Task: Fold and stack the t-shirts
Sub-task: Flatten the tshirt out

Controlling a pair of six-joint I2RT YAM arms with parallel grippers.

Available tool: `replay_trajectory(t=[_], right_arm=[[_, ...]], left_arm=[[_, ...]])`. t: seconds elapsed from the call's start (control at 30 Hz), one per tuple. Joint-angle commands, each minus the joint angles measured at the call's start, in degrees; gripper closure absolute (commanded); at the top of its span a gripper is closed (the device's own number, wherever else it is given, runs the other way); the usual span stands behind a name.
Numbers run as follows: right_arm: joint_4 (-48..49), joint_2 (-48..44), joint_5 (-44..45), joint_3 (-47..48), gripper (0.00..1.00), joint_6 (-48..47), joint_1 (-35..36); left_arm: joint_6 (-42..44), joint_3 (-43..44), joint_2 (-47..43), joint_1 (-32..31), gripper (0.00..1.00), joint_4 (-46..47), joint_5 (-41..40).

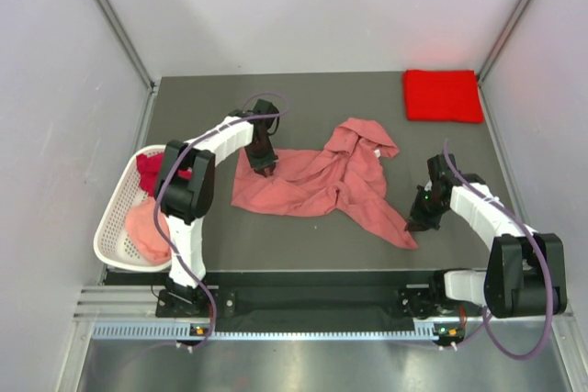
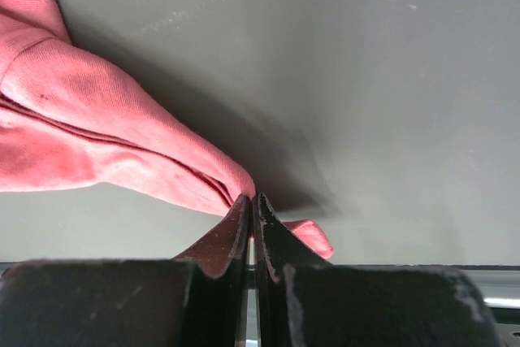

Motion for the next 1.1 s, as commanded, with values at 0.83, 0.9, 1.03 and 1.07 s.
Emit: replay_trajectory(t=[0.83,0.9,1.03,1.07], right_arm=[[-4.4,-1.56,6.2,6.63,1.0,-2.45,-0.65],[-4.75,-1.83,6.29,7.42,1.0,-2.8,-0.65],[-4.84,-2.53,5.77,7.77,1.0,-3.24,-0.65],[-4.84,-2.88,5.5,7.77,1.0,-3.33,-0.74]], left_arm=[[1.86,-11.19,-32.32,-0.06,1.0,-6.97,-8.9],[1.07,-13.14,-35.76,-0.06,1.0,-7.94,-9.52],[-0.6,-21.11,-47.36,-0.06,1.0,-8.74,-7.77],[-1.04,-22.88,-49.12,-0.06,1.0,-8.65,-6.89]])
